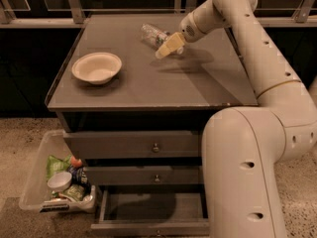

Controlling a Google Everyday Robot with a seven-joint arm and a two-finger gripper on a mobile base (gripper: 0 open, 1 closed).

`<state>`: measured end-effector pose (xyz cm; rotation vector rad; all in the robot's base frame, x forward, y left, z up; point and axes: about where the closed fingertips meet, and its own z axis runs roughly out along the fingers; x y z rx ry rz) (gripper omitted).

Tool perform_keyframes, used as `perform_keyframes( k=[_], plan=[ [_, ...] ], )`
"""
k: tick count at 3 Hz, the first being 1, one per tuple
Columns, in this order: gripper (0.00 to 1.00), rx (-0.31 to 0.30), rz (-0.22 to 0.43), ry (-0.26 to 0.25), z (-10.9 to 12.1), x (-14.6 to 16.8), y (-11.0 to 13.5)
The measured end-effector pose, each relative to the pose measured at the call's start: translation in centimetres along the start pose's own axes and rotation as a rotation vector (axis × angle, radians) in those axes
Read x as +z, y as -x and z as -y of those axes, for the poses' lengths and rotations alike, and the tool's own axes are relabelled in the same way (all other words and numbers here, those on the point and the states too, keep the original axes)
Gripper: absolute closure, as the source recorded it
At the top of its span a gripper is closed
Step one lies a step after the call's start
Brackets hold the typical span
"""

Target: Place water bottle into bottom drawer

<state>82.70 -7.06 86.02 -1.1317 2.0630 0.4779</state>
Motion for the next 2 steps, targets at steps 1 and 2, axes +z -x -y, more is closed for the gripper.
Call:
perform_keyframes(
  k=[1, 2],
  plan=[
    [0.18, -0.010, -0.021, 0.039, -0.52, 0.91, -1.21],
    [0.42, -0.011, -0.023, 0.042, -0.57, 1.00, -1.28]
  ],
)
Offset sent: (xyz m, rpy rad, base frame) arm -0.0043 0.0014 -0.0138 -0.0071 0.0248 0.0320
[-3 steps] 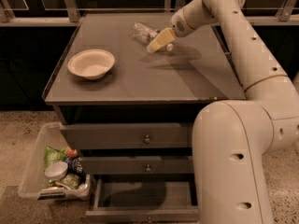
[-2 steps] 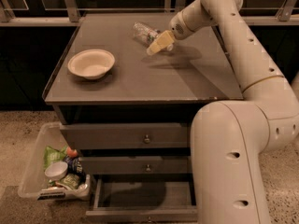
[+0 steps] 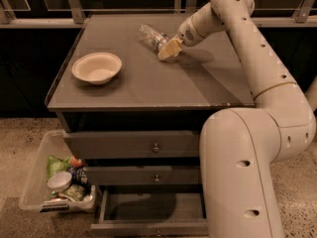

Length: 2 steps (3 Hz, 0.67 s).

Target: Place water bottle into bottom drawer

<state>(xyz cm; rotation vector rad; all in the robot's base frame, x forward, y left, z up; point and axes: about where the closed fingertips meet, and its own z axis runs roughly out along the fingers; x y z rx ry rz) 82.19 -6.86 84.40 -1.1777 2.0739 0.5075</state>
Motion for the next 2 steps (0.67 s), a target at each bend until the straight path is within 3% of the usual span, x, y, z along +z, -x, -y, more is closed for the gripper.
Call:
perform_keyframes(
  k=[2],
  plan=[
    [0.88, 0.000, 0.000, 0.000, 0.00, 0.01, 0.00]
  ],
)
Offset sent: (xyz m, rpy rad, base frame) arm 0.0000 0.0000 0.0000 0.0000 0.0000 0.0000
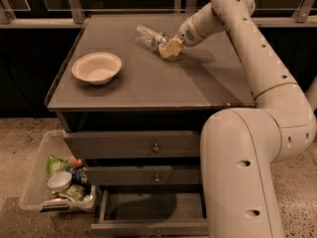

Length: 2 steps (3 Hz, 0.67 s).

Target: Place water bottle into bottom drawer

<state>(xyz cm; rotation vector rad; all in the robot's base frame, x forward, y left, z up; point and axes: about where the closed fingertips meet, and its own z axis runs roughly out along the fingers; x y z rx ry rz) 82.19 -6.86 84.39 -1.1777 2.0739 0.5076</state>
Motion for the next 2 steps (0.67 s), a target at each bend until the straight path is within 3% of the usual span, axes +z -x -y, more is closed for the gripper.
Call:
perform_keyframes(
  k=[1, 2],
  plan=[
    [1.00, 0.000, -0.001, 0.002, -0.1, 0.0, 0.0],
    [1.00, 0.032, -0.063, 0.012, -1.3, -3.6, -0.9]
  ],
)
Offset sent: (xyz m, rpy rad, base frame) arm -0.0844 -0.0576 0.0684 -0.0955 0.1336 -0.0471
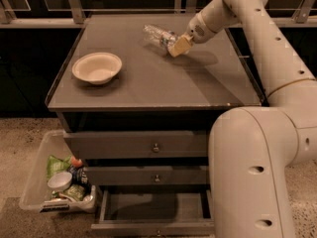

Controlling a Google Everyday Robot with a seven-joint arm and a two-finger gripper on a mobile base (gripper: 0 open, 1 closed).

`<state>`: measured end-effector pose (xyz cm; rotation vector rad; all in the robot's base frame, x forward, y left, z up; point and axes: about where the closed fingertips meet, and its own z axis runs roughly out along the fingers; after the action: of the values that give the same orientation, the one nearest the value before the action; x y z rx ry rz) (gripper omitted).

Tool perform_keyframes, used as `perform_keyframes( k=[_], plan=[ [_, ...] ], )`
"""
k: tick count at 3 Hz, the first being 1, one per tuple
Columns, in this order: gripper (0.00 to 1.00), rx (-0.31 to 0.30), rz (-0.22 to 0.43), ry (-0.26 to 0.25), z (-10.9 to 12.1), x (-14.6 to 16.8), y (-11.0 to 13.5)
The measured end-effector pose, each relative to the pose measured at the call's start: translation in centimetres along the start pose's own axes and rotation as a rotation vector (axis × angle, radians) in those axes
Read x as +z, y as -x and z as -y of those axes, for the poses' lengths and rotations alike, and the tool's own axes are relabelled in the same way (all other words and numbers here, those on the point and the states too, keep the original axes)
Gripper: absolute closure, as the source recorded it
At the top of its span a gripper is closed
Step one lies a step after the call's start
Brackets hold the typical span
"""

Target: Place water bottle into bottom drawer

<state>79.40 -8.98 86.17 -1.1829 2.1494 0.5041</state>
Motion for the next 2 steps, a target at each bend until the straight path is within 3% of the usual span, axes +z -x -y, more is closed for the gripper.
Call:
perform_keyframes(
  k=[1, 2],
  plan=[
    [1.00, 0.070, -0.021, -0.050, -1.4, -6.1, -0.6],
    [1.00, 0.103, 0.068, -0.157, -3.4, -13.8, 0.2]
  ],
)
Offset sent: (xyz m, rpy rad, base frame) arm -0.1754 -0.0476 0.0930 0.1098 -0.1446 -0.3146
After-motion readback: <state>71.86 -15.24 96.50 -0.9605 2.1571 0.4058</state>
